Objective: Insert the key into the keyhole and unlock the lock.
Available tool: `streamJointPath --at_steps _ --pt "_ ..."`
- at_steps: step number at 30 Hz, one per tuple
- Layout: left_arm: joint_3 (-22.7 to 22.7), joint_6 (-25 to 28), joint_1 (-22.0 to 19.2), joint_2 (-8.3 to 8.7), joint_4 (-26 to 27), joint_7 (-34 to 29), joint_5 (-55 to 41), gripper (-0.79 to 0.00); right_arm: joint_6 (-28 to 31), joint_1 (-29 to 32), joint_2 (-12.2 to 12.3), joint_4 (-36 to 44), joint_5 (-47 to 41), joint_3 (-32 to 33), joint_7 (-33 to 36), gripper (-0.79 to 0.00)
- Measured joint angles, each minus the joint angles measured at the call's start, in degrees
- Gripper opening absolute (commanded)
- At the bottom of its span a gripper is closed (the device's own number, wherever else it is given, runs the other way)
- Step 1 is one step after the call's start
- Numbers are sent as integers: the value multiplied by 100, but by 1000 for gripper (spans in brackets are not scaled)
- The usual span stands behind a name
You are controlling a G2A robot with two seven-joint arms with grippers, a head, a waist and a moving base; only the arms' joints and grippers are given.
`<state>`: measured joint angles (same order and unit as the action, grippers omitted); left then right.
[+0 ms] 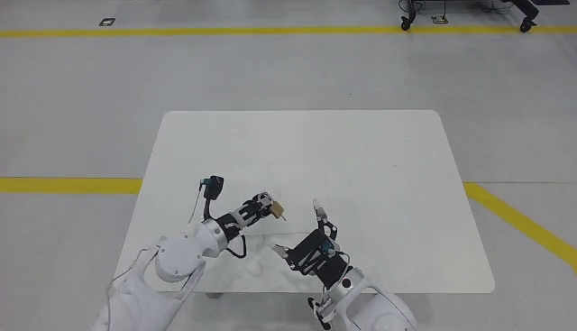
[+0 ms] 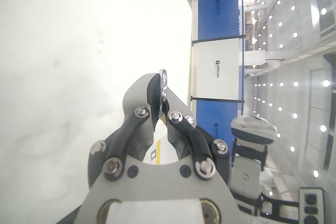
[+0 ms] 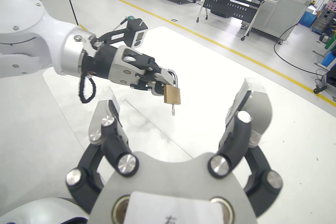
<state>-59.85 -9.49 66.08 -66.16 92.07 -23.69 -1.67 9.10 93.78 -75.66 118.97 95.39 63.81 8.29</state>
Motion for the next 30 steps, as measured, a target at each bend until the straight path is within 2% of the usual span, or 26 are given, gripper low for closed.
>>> streamJointPath --at_steps 4,6,7,8,9,11,13,18,21,26,30 --pt "499 -182 -644 -191 -682 182 70 -785 0 0 0 0 0 0 0 0" --pt "659 -189 -838 -271 -926 245 -19 -785 0 0 0 0 0 0 0 0" --pt "737 -189 -922 -316 -1061 276 -93 -662 0 0 0 0 0 0 0 0" --pt "782 -193 -971 -345 -1151 303 -132 -505 0 0 0 0 0 0 0 0" --pt "816 -200 -1011 -370 -1236 335 -159 -416 0 0 0 0 0 0 0 0" --pt "870 -219 -1078 -417 -1410 408 -188 -302 0 0 0 0 0 0 0 0" --pt "893 -214 -1115 -451 -1544 455 -202 -243 0 0 0 0 0 0 0 0" --pt "850 -151 -1114 -483 -1690 468 -207 -246 0 0 0 0 0 0 0 0" --pt "685 -24 -983 -469 -1589 454 -362 -246 0 0 0 0 0 0 0 0" --pt "64 373 -434 -314 -1059 280 -554 -237 0 0 0 0 0 0 0 0" --pt "-533 786 164 -147 -469 206 -323 -194 0 0 0 0 0 0 0 0"
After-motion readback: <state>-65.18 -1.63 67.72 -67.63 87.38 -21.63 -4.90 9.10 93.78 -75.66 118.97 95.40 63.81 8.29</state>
